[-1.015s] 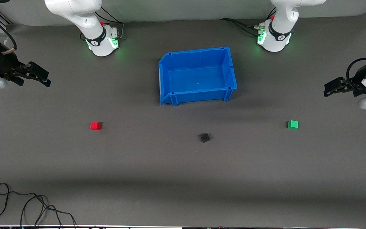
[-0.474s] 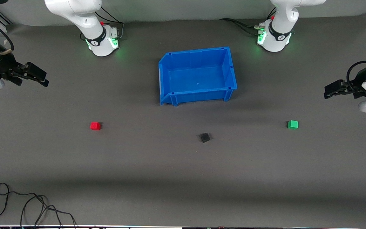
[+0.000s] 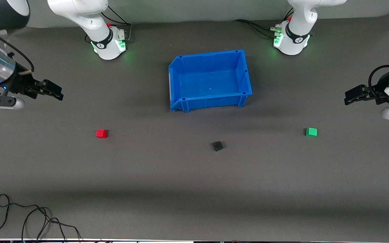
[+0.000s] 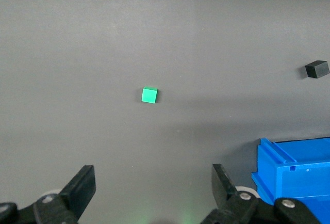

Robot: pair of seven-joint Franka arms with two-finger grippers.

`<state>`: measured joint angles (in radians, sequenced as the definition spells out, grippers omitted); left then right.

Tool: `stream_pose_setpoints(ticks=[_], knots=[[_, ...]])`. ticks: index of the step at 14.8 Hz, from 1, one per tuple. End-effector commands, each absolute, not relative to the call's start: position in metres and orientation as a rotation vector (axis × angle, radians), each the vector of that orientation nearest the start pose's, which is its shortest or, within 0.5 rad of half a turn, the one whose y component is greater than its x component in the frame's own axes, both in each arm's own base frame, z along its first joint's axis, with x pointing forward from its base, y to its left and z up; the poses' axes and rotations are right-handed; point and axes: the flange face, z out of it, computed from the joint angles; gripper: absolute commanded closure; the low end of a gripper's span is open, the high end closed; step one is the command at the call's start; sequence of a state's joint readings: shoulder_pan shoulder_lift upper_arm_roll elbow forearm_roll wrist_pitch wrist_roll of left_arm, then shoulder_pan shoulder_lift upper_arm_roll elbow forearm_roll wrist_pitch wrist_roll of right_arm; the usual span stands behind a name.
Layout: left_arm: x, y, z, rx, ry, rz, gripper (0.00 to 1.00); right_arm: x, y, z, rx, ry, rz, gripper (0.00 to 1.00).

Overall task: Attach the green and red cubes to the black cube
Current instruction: 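Reach the right gripper to the red cube while the left gripper reaches the green cube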

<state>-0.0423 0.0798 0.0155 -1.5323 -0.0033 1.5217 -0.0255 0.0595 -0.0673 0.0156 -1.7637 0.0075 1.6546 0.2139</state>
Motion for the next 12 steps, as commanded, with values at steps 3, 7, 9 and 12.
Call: stream_pose_setpoints(ticks=[3,7,9,12], knots=[[0.576,0.004,0.600,-3.138,-0.065,0.132,0.00,0.537,0.040,0.514,-3.107,0.622,0.138,0.01],[0.574,0.047,0.594,-3.183,-0.386,0.175,0.00,0.534,0.046,0.451,-2.971,1.181,0.218,0.00],[0.574,0.070,0.587,-3.180,-0.711,0.215,0.00,0.533,0.047,0.415,-2.875,1.441,0.231,0.00],[0.570,0.083,0.574,-3.133,-0.971,0.338,0.00,0.538,0.037,0.353,-2.777,1.629,0.207,0.00]])
